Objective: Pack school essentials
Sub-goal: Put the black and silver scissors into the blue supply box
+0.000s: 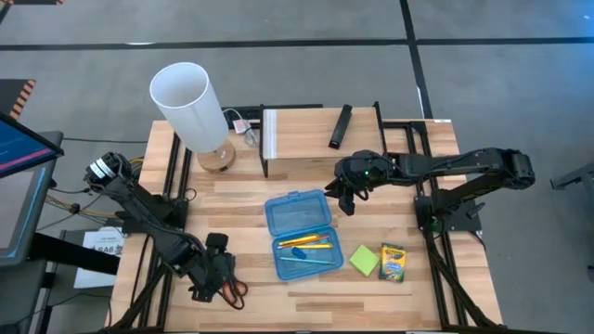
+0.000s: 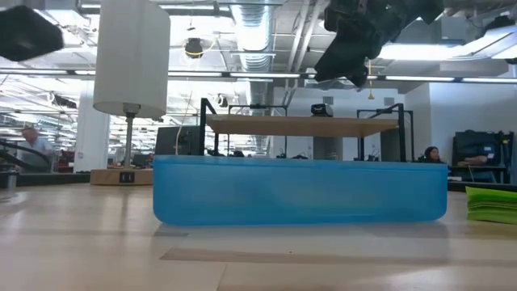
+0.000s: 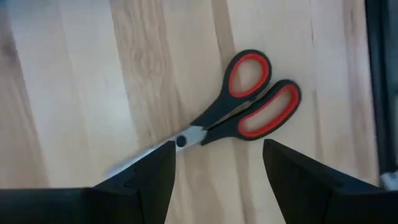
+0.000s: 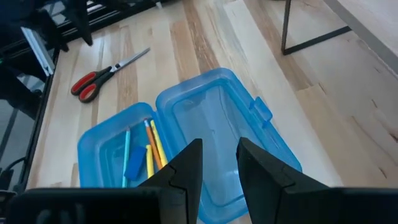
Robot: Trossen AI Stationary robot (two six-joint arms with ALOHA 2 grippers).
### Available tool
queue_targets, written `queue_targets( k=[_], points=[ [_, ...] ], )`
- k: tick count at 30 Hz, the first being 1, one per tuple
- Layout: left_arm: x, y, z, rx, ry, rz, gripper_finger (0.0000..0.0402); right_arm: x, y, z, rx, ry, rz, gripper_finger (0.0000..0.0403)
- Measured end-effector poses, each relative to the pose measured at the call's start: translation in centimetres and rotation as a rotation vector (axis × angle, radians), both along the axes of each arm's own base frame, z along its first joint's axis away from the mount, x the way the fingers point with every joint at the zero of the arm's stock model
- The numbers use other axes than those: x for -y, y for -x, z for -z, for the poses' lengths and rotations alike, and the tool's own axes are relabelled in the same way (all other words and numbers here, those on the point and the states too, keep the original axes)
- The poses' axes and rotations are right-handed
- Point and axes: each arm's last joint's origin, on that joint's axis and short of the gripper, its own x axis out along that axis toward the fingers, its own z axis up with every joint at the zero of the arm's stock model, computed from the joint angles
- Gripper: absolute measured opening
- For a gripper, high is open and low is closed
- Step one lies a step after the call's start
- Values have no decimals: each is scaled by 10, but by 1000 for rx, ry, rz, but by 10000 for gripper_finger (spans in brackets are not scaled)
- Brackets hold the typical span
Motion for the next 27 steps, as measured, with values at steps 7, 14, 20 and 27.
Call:
queue_targets(
  k=[7, 14, 20, 27],
  points=[
    [-4, -9, 14, -48, -29, 149, 226, -1, 0, 0, -2, -25, 34, 120],
    [-4, -9, 15, -55, -34, 185, 226, -1, 0, 0, 4, -42, 47, 120],
    [-4, -9, 15, -51, -37, 184, 226, -1, 0, 0, 4, -57, 57, 120],
    [-6, -7, 20, -64, -42, 225, 226, -1, -1, -1, 16, -59, 59, 120]
  ],
)
